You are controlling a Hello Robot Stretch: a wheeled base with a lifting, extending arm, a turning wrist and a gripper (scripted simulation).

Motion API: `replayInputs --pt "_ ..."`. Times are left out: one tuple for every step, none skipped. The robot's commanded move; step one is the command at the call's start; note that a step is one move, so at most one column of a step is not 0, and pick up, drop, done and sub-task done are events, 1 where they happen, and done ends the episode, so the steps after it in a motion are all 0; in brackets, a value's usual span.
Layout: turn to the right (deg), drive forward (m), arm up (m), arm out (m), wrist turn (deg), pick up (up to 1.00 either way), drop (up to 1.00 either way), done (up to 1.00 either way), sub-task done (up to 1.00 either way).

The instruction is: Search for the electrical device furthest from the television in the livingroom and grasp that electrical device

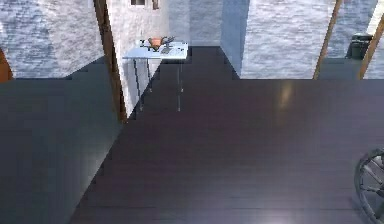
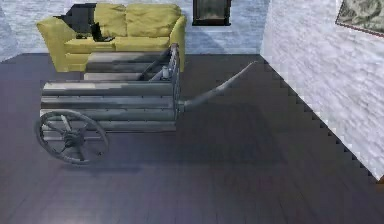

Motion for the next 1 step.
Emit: replayInputs --pt "0.0 1.00 0.00 0.00 0.0 0.00 0.00 0.00 0.00"
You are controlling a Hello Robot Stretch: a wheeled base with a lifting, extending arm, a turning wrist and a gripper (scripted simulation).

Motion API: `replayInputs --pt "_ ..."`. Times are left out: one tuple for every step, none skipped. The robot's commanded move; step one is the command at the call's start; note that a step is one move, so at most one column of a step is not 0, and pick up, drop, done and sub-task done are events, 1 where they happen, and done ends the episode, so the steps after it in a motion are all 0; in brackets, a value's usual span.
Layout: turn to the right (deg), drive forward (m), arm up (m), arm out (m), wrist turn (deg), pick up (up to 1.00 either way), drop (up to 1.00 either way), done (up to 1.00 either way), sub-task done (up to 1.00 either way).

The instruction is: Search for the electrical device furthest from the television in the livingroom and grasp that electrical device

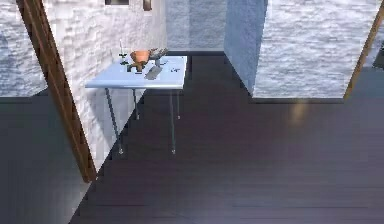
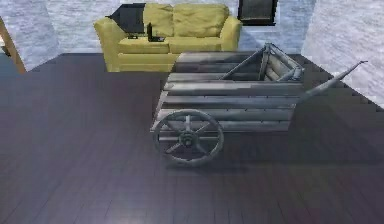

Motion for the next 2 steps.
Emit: replayInputs --pt "0.0 1.00 0.00 0.00 0.0 0.00 0.00 0.00 0.00" --pt "-6.0 0.00 0.00 0.00 0.0 0.00 0.00 0.00 0.00"
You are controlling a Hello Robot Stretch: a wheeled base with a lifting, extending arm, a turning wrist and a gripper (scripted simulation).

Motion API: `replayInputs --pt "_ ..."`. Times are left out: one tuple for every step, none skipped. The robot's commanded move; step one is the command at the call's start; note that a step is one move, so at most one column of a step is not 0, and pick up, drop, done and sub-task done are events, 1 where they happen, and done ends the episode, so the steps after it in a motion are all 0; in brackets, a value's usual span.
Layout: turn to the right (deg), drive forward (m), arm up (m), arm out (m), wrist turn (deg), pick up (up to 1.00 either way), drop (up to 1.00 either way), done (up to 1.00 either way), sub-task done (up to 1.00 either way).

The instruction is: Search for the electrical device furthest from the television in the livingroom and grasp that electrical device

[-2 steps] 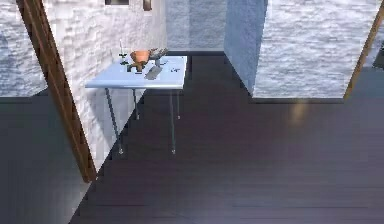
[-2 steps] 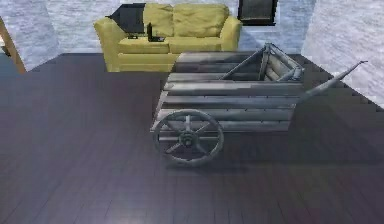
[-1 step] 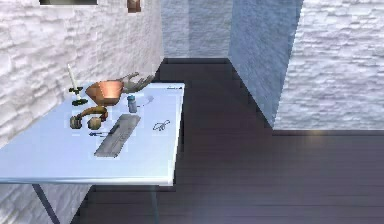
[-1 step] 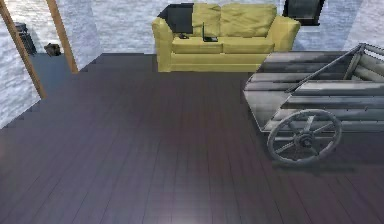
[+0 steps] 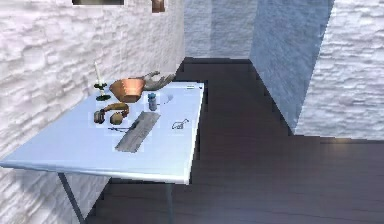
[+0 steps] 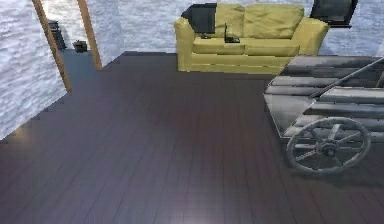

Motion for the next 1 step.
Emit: replayInputs --pt "-3.0 0.00 0.00 0.00 0.0 0.00 0.00 0.00 0.00"
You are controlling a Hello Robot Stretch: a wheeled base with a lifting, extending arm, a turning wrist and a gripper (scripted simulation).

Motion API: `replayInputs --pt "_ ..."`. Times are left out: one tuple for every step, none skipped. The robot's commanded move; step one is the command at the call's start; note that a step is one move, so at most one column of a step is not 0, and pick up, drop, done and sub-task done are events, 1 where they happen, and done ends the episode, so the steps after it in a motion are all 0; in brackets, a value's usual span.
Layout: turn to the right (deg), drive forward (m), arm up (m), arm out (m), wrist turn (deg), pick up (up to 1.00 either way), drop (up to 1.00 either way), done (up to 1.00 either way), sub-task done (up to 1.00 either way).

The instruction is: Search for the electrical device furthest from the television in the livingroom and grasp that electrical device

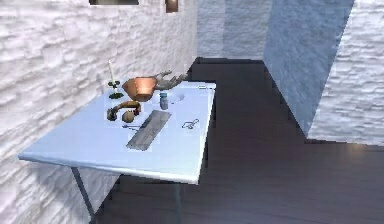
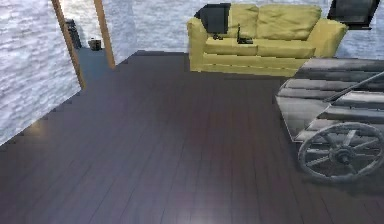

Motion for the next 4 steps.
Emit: replayInputs --pt "0.0 0.10 0.00 0.00 0.0 0.00 0.00 0.00 0.00" --pt "45.0 0.00 0.00 0.00 0.0 0.00 0.00 0.00 0.00" --pt "45.0 0.00 0.00 0.00 0.0 0.00 0.00 0.00 0.00" --pt "9.0 0.00 0.00 0.00 0.0 0.00 0.00 0.00 0.00"
